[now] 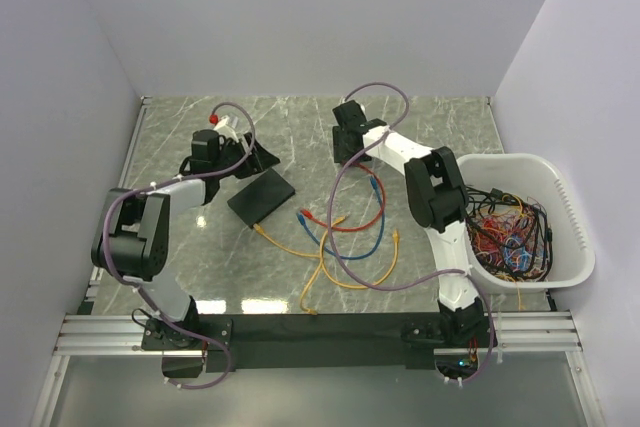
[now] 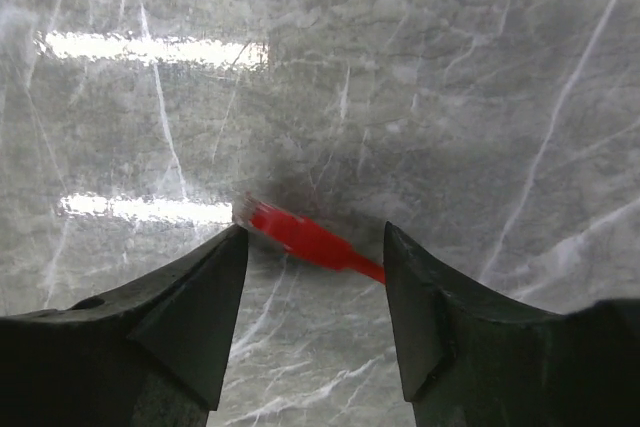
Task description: Insert the plug into the switch port
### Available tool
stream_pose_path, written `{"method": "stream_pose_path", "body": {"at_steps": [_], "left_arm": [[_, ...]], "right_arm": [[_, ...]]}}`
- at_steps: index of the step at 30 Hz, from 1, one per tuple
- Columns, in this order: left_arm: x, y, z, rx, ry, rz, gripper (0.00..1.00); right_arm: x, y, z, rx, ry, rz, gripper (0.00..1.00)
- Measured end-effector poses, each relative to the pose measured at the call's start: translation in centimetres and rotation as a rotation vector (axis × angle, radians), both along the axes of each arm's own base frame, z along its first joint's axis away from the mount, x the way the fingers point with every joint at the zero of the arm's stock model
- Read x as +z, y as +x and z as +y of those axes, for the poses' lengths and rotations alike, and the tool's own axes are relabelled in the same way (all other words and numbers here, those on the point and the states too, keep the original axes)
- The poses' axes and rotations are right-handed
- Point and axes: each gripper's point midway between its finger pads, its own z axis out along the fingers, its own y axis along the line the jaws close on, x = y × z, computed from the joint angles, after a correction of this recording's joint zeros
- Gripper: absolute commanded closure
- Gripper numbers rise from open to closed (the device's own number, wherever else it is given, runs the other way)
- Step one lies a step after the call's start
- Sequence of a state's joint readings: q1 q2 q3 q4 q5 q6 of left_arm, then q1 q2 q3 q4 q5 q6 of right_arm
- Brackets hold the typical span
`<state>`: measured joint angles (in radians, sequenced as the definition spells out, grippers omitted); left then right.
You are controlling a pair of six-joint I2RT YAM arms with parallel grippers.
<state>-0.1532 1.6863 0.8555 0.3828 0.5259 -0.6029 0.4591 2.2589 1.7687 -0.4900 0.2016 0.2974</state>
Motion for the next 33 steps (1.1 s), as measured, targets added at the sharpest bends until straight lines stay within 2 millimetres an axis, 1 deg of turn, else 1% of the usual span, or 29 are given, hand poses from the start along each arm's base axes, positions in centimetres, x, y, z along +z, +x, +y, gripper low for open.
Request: {"method": "stream_pose_path", "body": {"at_steps": [2,4,7,8,10,11,13,14,16,19,21,23,24,27,28,29,31,32,33], "left_arm": [[0.6,-0.1,0.1,0.002,0.000,-0.011,0.27],[1.1,0.0,0.1,0.004,-0.001,-0.024,0.27],[1.5,0.0,0.1,0.008,-0.001,-0.034,0.27],[1.6,0.0,0.2,0.010,0.000,-0.035,0.27],[1.6,0.0,0.2,0.014,0.002,-0.035,0.27],[1.5,0.0,0.3,0.017,0.003,-0.034,0.27],[1.6,-0.1,0.3,0.018,0.002,-0.033,0.27],[1.6,-0.2,0.3,0.020,0.002,-0.032,0.27],[1.7,-0.2,0.4,0.024,0.002,-0.033,0.27],[2.7,-0.5,0.5,0.034,-0.002,-0.040,0.28],[3.7,-0.6,0.5,0.038,-0.006,-0.058,0.28],[5.0,-0.8,0.6,0.047,-0.012,-0.079,0.28],[5.8,-0.9,0.6,0.051,-0.018,-0.095,0.28],[8.3,-1.5,0.3,0.051,-0.039,-0.144,0.28],[9.1,-1.8,0.1,0.048,-0.047,-0.161,0.29],[10.0,-2.1,-0.1,0.045,-0.055,-0.177,0.29],[11.5,-2.7,-0.4,0.039,-0.075,-0.203,0.29],[12.6,-3.1,-0.5,0.035,-0.087,-0.225,0.30],[13.2,-3.5,-0.6,0.032,-0.096,-0.236,0.30]], "right_arm": [[-0.4,0.0,0.1,0.001,0.000,0.008,0.45],[-0.3,0.0,0.2,0.005,0.003,0.009,0.47],[-0.4,0.0,0.2,0.008,0.007,0.010,0.63],[-0.4,0.0,0.3,0.010,0.009,0.009,0.76],[-0.4,0.1,0.3,0.015,0.010,0.000,0.82],[-0.4,0.1,0.3,0.016,0.014,-0.003,0.87],[-0.4,0.0,0.3,0.018,0.015,-0.010,0.90],[-0.4,0.0,0.3,0.020,0.016,-0.013,0.95],[-0.2,0.0,0.3,0.026,0.017,-0.022,1.00],[0.0,-0.4,0.0,0.037,0.009,-0.029,1.00],[0.9,-0.7,-0.3,0.045,0.003,-0.044,1.00],[2.5,-0.8,-0.4,0.055,0.011,-0.078,1.00],[3.8,-0.7,-0.4,0.059,0.024,-0.109,1.00],[8.5,-0.9,-0.1,0.089,0.081,-0.216,1.00],[10.7,-1.2,0.1,0.106,0.111,-0.263,1.00],[12.4,-1.7,0.4,0.132,0.142,-0.301,1.00],[16.8,-3.2,1.3,0.207,0.222,-0.393,1.00],[18.5,-3.8,1.7,0.241,0.254,-0.431,1.00],[20.6,-4.9,2.3,0.288,0.293,-0.474,1.00]]}}
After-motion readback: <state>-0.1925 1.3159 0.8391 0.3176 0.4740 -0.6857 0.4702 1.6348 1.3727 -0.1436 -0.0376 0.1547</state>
